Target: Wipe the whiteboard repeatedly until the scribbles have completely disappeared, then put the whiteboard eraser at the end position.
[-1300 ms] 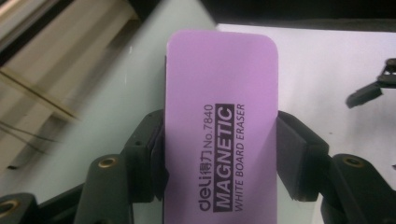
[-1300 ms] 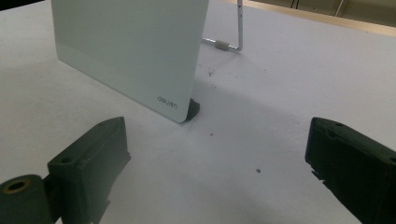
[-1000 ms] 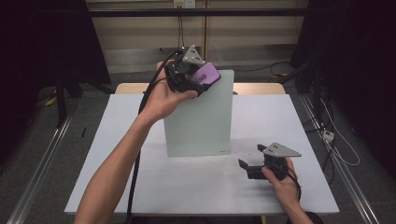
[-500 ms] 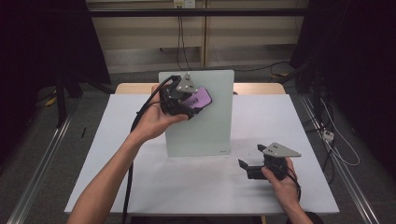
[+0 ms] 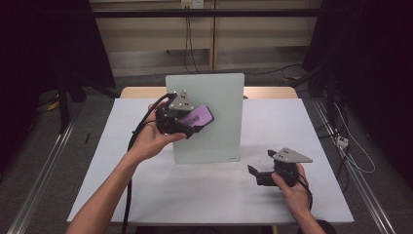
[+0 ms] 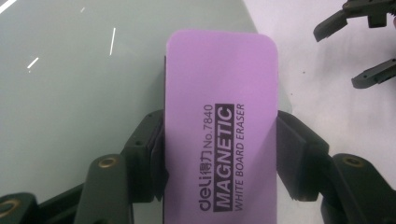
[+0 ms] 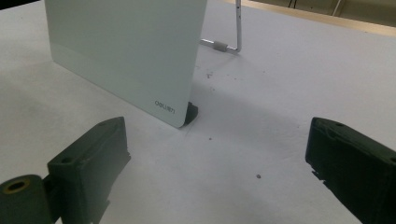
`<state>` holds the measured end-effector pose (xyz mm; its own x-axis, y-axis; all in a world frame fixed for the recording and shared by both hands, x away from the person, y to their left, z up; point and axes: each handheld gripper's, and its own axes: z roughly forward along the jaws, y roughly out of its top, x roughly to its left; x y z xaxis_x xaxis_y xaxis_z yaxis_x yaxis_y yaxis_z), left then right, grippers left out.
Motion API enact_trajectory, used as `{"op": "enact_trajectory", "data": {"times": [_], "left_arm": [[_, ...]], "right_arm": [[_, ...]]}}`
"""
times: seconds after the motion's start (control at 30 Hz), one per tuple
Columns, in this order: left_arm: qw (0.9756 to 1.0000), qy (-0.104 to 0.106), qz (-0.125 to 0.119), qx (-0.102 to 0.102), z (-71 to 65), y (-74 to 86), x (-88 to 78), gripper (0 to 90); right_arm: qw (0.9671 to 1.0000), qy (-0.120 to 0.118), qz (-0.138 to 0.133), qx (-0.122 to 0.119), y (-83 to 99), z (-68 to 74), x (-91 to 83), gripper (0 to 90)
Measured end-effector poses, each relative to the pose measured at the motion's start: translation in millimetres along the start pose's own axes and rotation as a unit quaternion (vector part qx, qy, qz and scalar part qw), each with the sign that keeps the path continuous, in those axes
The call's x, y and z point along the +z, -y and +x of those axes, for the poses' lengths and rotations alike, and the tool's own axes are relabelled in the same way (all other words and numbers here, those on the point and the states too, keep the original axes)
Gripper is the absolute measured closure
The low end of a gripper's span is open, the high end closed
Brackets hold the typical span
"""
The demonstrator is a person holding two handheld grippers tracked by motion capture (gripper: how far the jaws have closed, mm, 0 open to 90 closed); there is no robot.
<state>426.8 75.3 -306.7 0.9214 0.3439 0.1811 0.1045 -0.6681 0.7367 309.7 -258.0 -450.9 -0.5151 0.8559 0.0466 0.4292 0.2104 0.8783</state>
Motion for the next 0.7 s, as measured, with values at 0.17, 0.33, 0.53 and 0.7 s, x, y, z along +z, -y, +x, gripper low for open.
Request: {"op": "enact_trajectory", "data": {"times": [0.17,0.33,0.53,0.7], "left_arm": [[1.0,0.004,0.0,-0.009,-3.3,11.4,-0.3,40.9],[0.9998,0.01,-0.001,-0.019,-7.6,19.7,-2.1,40.9],[0.9996,0.017,-0.003,-0.024,-14.1,23.9,-5.0,40.9],[0.9989,0.033,-0.006,-0.032,-17.2,28.0,-4.4,40.8]], "right_arm": [[1.0,-0.001,0.001,0.001,0.4,1.2,-0.7,5.7],[1.0,-0.002,0.0,0.0,1.1,1.0,-2.6,5.8],[1.0,-0.001,0.002,-0.006,2.2,1.5,-4.8,5.3],[1.0,0.001,0.002,-0.002,0.7,0.8,-2.2,5.4]]}}
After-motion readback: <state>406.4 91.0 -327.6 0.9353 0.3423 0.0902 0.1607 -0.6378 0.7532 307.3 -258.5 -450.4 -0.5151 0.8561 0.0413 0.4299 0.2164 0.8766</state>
